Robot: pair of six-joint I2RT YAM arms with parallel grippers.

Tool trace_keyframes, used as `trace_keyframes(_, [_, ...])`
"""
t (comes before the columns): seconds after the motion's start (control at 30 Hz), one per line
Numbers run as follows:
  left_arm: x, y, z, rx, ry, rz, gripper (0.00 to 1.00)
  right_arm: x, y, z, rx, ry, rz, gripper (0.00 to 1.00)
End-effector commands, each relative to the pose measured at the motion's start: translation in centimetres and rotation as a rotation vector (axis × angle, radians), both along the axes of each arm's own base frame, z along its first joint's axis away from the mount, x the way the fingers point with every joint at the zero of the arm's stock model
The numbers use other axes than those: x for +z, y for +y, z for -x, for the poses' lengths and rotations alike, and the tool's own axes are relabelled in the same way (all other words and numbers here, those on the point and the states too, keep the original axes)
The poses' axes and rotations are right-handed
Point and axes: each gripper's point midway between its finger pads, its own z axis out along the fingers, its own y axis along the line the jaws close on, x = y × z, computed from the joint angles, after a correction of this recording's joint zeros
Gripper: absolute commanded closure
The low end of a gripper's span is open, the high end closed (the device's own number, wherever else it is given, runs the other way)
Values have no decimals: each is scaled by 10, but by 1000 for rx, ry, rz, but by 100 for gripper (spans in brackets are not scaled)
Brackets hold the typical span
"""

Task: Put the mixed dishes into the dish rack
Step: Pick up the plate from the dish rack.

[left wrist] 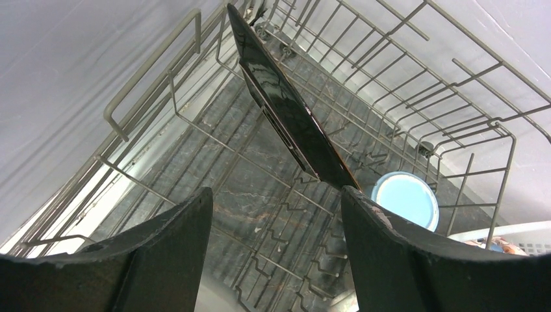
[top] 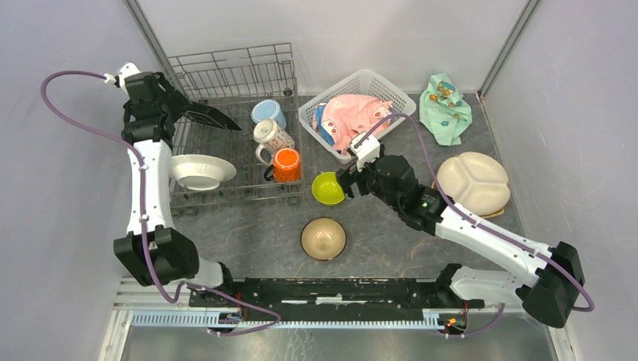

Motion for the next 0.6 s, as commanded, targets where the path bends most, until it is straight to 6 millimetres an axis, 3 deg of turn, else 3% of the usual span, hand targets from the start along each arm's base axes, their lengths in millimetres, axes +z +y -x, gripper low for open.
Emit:
trace_keyframes(0.0, [1, 2, -13, -48, -22, -48, 22, -7, -12, 2, 52, -51, 83, 2])
trace_keyframes(0.13, [-9, -3, -19, -38, -52, 16, 18, -24, -13, 4, 86, -25, 87, 2])
trace_keyframes(0.37, [1, 2, -13, 99, -142, 131, 12, -14, 13, 33, 197, 123, -91, 2])
trace_keyframes(0.57, [2, 17, 4, 298, -139, 252, 24, -9, 7, 54, 196, 203, -173, 2])
